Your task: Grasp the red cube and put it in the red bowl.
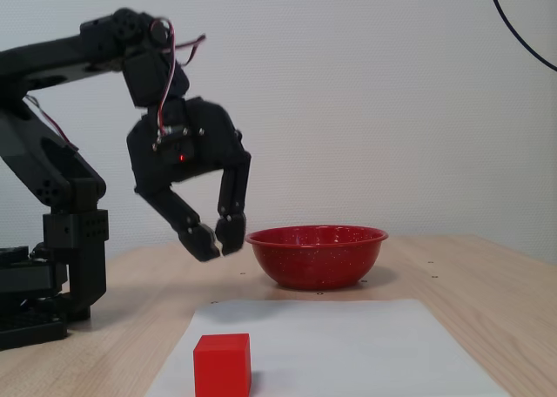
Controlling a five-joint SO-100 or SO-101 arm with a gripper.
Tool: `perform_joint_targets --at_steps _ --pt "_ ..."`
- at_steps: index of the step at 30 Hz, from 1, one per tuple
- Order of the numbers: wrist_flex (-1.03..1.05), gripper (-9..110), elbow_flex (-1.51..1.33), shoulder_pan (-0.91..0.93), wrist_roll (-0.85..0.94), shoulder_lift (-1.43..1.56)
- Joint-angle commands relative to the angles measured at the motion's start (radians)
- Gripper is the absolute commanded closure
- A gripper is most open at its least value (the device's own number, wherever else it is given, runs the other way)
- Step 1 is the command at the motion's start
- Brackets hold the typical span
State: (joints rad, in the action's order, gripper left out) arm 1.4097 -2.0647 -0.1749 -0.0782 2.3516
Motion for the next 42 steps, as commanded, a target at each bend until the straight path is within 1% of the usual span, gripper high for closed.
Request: perform_joint_targets --at_steps 1,7,13,23,28,31,33,35,38,42 --pt "0.032 101 0.144 -0.029 -0.055 -0.021" --pt "0.143 101 0.301 -0.103 -0.112 -0.166" --pt "0.25 101 0.523 -0.183 -0.187 -0.336" --pt "0.316 100 0.801 -0.301 -0.272 -0.537" --pt "0.37 99 0.888 -0.348 -0.383 -0.632" --pt "0.393 98 0.931 -0.373 -0.485 -0.689" --pt "0.407 96 0.974 -0.39 -0.506 -0.732" --pt "0.43 91 1.019 -0.41 -0.531 -0.775" --pt "0.485 76 1.08 -0.437 -0.575 -0.821" --pt "0.495 65 1.103 -0.451 -0.589 -0.847"
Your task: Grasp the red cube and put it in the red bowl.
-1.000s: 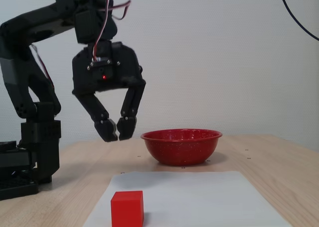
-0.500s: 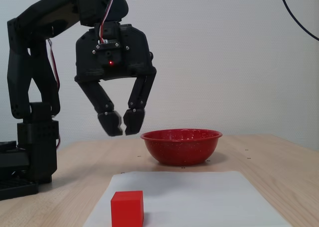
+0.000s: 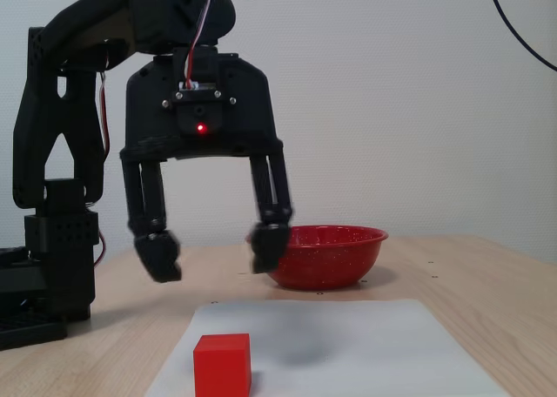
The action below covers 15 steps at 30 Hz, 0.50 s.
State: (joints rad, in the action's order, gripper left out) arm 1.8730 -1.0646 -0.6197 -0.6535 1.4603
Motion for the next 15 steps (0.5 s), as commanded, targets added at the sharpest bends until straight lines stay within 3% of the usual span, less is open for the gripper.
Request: perform_joint_targets --at_steps 1,9,15 --pt "0.032 63 0.103 -0.008 -0.017 0.038" --pt "0.032 43 0.101 -0.012 0.035 -0.011" --pt "0.021 41 0.091 0.005 0.101 -0.06"
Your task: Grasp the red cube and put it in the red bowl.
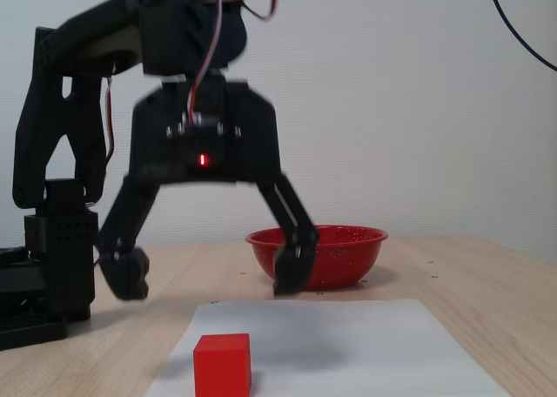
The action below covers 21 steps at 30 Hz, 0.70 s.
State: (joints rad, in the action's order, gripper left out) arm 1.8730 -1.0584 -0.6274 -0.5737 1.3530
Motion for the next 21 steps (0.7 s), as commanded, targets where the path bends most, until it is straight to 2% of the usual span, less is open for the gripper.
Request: perform_joint_targets --at_steps 1,10,21 --pt "0.017 41 0.083 0.015 0.034 0.04" --pt "-0.031 40 0.1 0.043 0.081 -0.048" --pt "-0.051 41 0.202 0.02 -0.009 -0.13"
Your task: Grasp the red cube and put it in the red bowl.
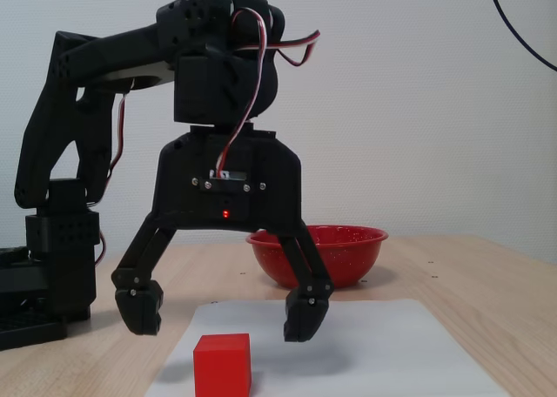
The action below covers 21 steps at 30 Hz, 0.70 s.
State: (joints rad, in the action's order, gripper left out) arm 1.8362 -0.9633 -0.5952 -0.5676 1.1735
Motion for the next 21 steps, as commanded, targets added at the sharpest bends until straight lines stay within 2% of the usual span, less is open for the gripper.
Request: perform_joint_targets --at_steps 1,21 --pt "-0.014 41 0.11 -0.017 -0.023 0.046" --pt "-0.083 42 0.1 -0.014 -0.028 -0.041"
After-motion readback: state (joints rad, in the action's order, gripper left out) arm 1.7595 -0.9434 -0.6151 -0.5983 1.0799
